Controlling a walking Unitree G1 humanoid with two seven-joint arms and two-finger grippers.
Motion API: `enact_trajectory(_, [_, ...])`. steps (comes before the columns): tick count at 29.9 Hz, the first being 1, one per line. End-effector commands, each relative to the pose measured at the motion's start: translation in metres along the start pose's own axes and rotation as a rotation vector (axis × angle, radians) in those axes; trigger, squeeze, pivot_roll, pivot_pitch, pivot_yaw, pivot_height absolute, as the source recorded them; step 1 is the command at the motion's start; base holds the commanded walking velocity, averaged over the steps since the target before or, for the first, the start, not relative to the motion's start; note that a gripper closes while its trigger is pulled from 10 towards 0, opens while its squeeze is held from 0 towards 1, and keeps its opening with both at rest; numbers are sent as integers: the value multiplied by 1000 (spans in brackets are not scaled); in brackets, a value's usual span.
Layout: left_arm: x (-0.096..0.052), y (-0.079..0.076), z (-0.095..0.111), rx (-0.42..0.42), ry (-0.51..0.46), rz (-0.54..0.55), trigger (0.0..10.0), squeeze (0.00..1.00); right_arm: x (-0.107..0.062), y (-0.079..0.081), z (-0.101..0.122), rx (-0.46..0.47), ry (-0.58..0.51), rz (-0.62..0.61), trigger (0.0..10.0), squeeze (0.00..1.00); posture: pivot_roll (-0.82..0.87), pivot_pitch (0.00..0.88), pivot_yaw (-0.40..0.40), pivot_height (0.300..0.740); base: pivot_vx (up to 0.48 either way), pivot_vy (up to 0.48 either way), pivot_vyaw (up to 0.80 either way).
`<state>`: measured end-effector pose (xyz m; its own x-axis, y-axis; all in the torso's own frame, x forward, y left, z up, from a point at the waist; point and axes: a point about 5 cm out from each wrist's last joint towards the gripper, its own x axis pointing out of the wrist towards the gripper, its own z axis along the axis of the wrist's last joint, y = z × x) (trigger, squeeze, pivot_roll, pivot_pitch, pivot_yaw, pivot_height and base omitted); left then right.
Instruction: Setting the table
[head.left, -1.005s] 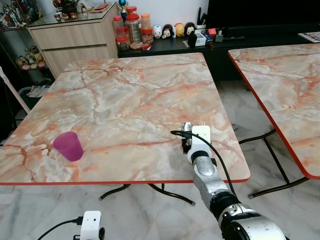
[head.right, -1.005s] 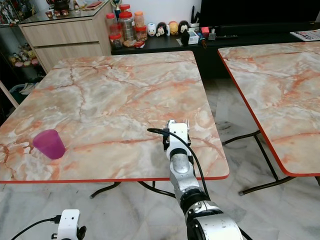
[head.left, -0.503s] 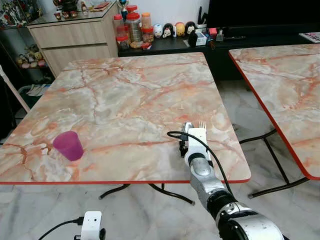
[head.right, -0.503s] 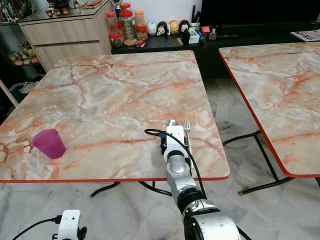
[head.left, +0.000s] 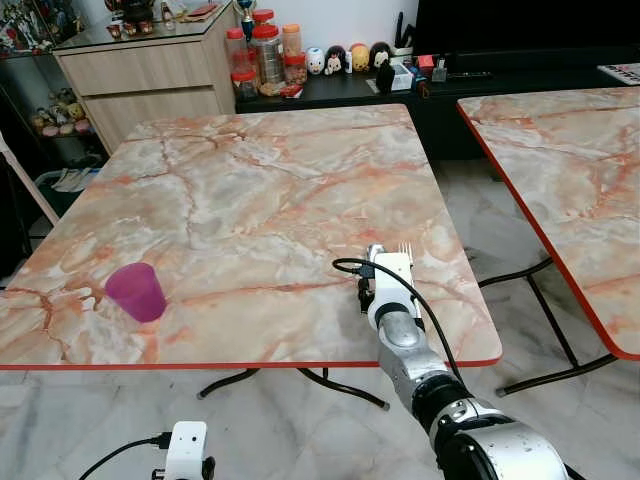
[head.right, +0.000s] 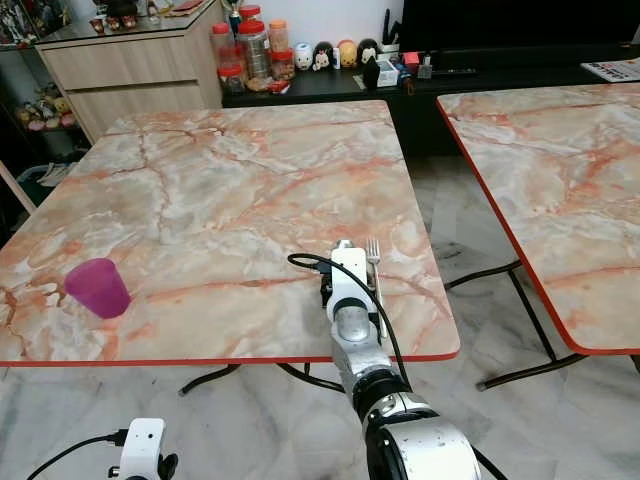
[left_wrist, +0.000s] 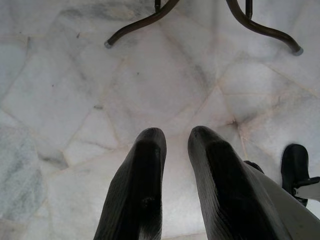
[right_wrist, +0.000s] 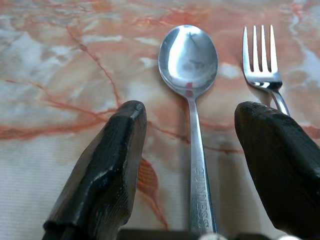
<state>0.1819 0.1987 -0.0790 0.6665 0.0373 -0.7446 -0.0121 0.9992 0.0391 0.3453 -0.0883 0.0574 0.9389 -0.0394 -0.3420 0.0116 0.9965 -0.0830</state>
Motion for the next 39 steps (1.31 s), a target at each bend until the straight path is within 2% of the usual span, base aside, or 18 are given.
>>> enact_trajectory(1, [0, -1, -2, 28, 25, -17, 10000, 0, 0, 5, -1, 4, 24, 5, 10000, 0, -13, 6, 73, 740, 0, 0, 0])
enact_trajectory(12, [2, -6, 0, 53, 39, -49, 10000, 0, -1, 6, -6, 2, 58, 10, 10000, 0, -14, 5, 72, 740, 0, 0, 0])
enact_trajectory(13, [2, -7, -1, 53, 41, -52, 10000, 0, -1, 5, -6, -4, 61, 7, 9608, 0, -14, 5, 72, 740, 0, 0, 0])
enact_trajectory(14, [2, -7, -1, 52, 41, -55, 10000, 0, -1, 5, -7, -6, 63, 6, 6980, 0, -14, 5, 72, 740, 0, 0, 0])
enact_trajectory(15, [2, -7, -1, 52, 42, -55, 10000, 0, -1, 5, -7, -5, 64, 5, 6980, 0, -14, 5, 72, 740, 0, 0, 0])
enact_trajectory(16, [2, -7, -1, 52, 42, -56, 10000, 0, -1, 5, -7, -6, 65, 5, 6118, 0, -14, 3, 73, 740, 0, 0, 0])
enact_trajectory(17, [2, -8, -1, 51, 44, -58, 10000, 0, -1, 5, -7, -7, 67, 6, 2941, 0, -14, 3, 73, 740, 0, 0, 0])
enact_trajectory(18, [2, -8, -1, 53, 48, -61, 10000, 0, -1, 5, -8, -10, 70, 10, 784, 0, -14, 3, 73, 740, 0, 0, 0])
enact_trajectory(19, [1, -8, -2, 57, 53, -64, 10000, 0, -2, 6, -9, -20, 75, 14, 0, 0, -15, 2, 74, 740, 0, 0, 0])
enact_trajectory(39, [1, -9, -3, 77, 68, -104, 10000, 0, -4, 10, -13, -37, 82, 31, 0, 0, -29, 0, 81, 740, 0, 0, 0])
